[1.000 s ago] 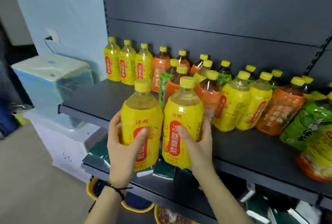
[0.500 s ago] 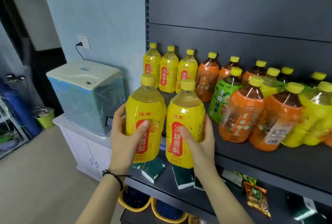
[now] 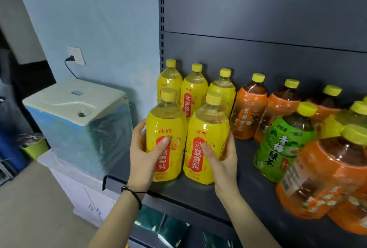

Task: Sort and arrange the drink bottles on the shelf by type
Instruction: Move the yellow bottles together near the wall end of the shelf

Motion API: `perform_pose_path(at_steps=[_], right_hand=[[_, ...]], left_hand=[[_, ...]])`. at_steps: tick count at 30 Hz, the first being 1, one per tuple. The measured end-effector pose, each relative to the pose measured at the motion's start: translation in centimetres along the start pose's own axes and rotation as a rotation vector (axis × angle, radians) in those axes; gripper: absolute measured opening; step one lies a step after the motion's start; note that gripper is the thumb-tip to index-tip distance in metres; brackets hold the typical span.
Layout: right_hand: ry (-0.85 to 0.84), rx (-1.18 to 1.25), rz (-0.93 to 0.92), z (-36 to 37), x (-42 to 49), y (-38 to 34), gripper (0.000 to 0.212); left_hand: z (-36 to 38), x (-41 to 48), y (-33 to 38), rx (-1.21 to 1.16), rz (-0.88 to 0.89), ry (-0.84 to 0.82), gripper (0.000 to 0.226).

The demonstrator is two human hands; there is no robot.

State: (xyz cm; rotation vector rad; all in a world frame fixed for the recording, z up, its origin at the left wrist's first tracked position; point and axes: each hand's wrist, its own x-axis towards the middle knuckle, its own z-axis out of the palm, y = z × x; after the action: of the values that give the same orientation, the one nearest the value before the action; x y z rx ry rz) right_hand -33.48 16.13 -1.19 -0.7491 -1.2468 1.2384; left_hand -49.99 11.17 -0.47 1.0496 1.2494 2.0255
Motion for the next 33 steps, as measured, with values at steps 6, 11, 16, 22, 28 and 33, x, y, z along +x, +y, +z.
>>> perform_pose_path(at_steps=[6,11,16,22,28,33], right_hand=[[-0.104,-0.092,0.045,-0.1,3.5,1.6,0.102],[-0.113,-0.174,0.109,0.3,7.3,2.6,0.117],[-0.092,-0.202,0.109,1.0,8.5,2.8,0.111],[-0.008,-0.172,0.038,3.3,9.2,3.2,0.083],[0.06,-0.255,-0.003,5.8,10.2,4.1,0.085],[0.152,-0.424,0.001,6.8,10.3,4.5,0.09]], left_hand=[[-0.2,3.9,-2.4,0.016,0.023,-0.067,0.092],[0.1,8.8,-3.7,0.097,-0.017,-0.201,0.1],[-1.2,11.8,-4.8,0.167,-0.05,-0.241,0.1],[-2.5,14.0,-5.6,0.248,-0.04,-0.239,0.095],[-1.7,15.7,-5.8,0.26,-0.036,-0.169,0.061],[-2.2,16.8,-6.1,0.253,-0.055,-0.233,0.067]])
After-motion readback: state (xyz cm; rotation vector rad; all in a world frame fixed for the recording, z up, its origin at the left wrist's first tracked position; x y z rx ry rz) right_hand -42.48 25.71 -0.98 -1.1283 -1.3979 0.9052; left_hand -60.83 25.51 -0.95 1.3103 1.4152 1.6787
